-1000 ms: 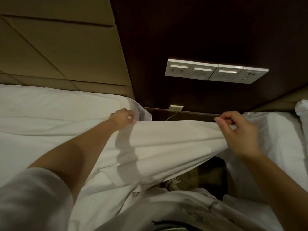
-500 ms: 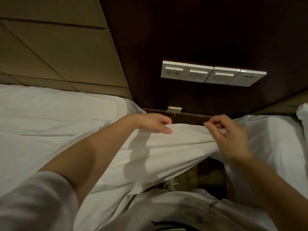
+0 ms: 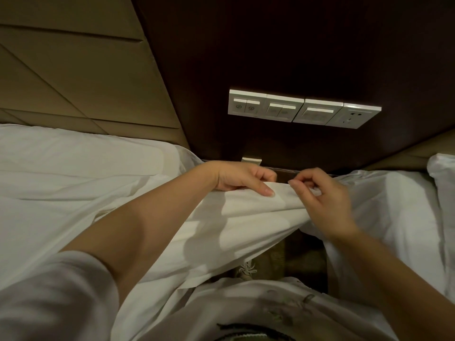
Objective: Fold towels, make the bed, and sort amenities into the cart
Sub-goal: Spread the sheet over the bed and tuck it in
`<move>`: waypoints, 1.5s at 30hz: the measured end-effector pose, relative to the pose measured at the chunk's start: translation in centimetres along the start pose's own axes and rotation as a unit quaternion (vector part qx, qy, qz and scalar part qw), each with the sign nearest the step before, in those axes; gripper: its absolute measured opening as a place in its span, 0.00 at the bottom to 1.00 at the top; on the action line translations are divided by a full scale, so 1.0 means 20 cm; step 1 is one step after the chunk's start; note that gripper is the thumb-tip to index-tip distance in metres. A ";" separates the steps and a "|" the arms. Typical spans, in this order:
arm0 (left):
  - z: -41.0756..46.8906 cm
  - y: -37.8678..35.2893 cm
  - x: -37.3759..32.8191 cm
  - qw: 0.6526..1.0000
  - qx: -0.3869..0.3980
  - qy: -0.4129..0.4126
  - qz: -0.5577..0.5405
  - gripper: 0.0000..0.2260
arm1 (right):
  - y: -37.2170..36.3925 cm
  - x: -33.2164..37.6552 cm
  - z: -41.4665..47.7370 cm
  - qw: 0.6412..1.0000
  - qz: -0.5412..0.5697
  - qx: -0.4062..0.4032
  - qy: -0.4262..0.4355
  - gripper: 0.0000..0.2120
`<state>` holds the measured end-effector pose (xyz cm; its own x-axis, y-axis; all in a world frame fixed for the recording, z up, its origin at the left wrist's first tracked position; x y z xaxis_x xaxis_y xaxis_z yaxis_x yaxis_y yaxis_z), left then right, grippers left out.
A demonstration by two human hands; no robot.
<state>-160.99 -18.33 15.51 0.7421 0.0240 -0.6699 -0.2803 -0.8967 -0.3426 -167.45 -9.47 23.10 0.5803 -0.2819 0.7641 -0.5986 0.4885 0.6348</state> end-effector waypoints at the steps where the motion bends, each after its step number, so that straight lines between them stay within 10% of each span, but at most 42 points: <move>1: -0.01 0.01 -0.02 1.000 -0.014 -0.008 0.010 0.04 | 0.00 0.00 0.01 1.000 -0.003 0.000 0.000 0.05; 9: -0.16 0.08 -0.10 0.954 -0.223 -0.074 0.188 0.06 | -0.05 -0.09 0.02 0.996 0.040 0.047 -0.065 0.08; 19: -0.22 0.24 0.23 0.884 -0.282 0.118 0.354 0.07 | -0.02 -0.11 0.04 0.996 0.052 0.023 -0.074 0.09; 39: -1.02 0.50 0.47 0.783 -0.586 0.071 0.196 0.07 | -0.04 -0.07 0.20 0.964 0.108 -0.186 -0.159 0.05; 45: -1.21 0.36 0.38 0.750 -0.634 0.017 0.185 0.06 | -0.50 0.50 0.46 0.997 0.052 0.055 0.013 0.08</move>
<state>-142.70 -35.22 23.95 0.7771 -0.3228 -0.5403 0.3187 -0.5385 0.7800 -160.62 -24.75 25.42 0.5248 -0.2117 0.8245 -0.7132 0.4194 0.5616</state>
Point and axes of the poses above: each hand's wrist, its own z-axis towards the middle knuckle, its own y-axis out of the back of the hand, x = y × z, the point moved 9 cm from there along z, towards the middle knuckle, and after that the axes turned 12 degrees about y, right-handed, at the moved point
